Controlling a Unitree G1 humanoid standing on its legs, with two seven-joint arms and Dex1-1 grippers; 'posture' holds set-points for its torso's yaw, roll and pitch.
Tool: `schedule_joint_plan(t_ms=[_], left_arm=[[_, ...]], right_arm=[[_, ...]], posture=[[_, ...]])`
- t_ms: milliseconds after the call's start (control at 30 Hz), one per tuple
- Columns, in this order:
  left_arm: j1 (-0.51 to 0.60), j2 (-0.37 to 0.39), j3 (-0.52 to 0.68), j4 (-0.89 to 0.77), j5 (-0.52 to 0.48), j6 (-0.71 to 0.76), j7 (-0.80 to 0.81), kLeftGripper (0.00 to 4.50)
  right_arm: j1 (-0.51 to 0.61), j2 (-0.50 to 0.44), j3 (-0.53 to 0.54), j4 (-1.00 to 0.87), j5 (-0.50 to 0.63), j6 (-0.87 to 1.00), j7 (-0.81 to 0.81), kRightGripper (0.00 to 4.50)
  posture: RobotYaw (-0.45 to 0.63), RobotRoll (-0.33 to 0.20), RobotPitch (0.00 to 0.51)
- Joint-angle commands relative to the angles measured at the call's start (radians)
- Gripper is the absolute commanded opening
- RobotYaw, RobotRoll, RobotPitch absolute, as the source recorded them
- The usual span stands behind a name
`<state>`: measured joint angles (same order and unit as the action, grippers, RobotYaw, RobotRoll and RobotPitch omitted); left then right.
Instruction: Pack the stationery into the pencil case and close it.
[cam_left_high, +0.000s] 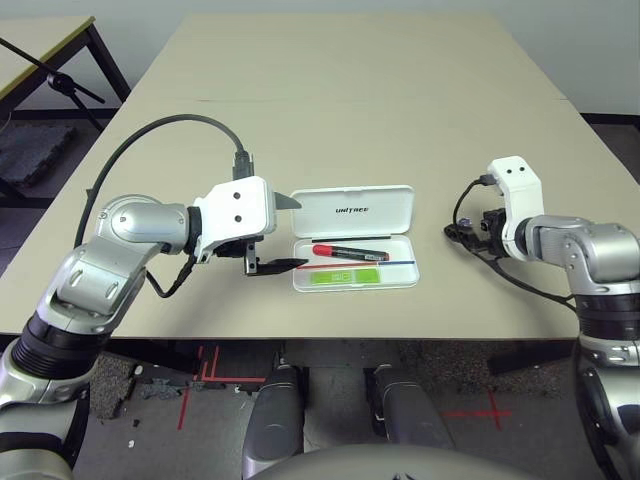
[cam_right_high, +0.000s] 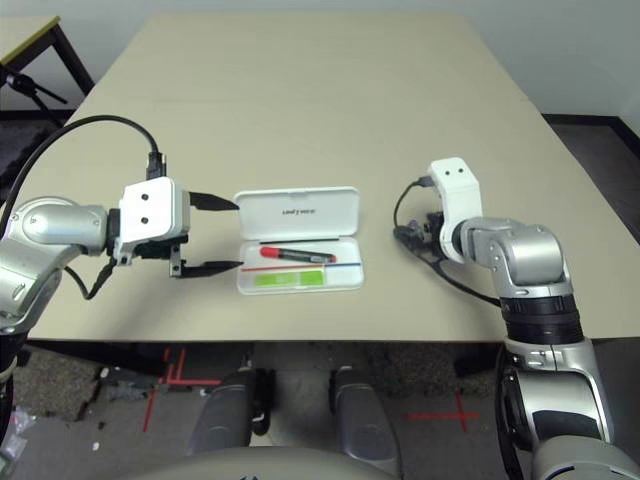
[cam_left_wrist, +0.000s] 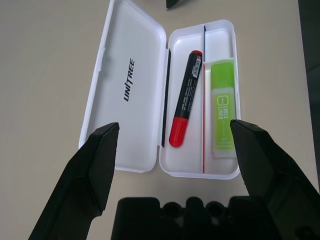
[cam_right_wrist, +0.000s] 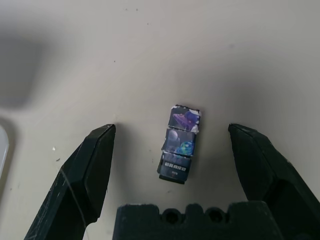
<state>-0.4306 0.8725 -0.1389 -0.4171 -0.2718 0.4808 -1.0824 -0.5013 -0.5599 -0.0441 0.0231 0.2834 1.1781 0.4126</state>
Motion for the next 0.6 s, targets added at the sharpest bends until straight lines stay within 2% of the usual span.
schedule_joint_plan(t_ms=[33, 67, 167, 300, 467, 500, 600], left_arm=[[0.000, -0.003, -0.019, -0.019, 0.007, 0.012, 0.007, 4.47], [0.000, -0.003, -0.019, -0.020, 0.007, 0.015, 0.010, 4.47], [0.004, -0.001, -0.016, -0.028, 0.005, 0.021, 0.014, 4.50], [0.007, 0.001, -0.013, -0.032, 0.004, 0.026, 0.017, 4.50], [0.006, 0.000, -0.016, -0.031, 0.006, 0.028, 0.018, 4.50], [0.005, 0.000, -0.017, -0.030, 0.006, 0.029, 0.019, 4.50], [0.003, -0.001, -0.019, -0.029, 0.007, 0.030, 0.018, 4.50]], right_arm=[[0.002, 0.019, 0.032, 0.053, -0.016, -0.020, 0.001, 4.50], [-0.001, 0.023, 0.035, 0.062, -0.019, -0.025, 0.000, 4.50], [-0.004, 0.030, 0.042, 0.070, -0.026, -0.031, 0.001, 3.87], [-0.008, 0.024, 0.051, 0.073, -0.037, -0.032, 0.016, 2.50], [-0.025, -0.007, 0.058, 0.086, -0.047, -0.045, 0.042, 0.51], [-0.028, -0.018, 0.065, 0.084, -0.048, -0.060, 0.060, 0.34], [-0.017, -0.075, 0.117, 0.058, -0.050, -0.173, 0.174, 0.34]], posture=[[0.02, 0.000, 0.105], [0.02, 0.000, 0.105], [0.04, 0.000, 0.104], [0.04, 0.000, 0.105], [0.04, 0.000, 0.106], [0.04, 0.000, 0.106], [0.04, 0.000, 0.106]])
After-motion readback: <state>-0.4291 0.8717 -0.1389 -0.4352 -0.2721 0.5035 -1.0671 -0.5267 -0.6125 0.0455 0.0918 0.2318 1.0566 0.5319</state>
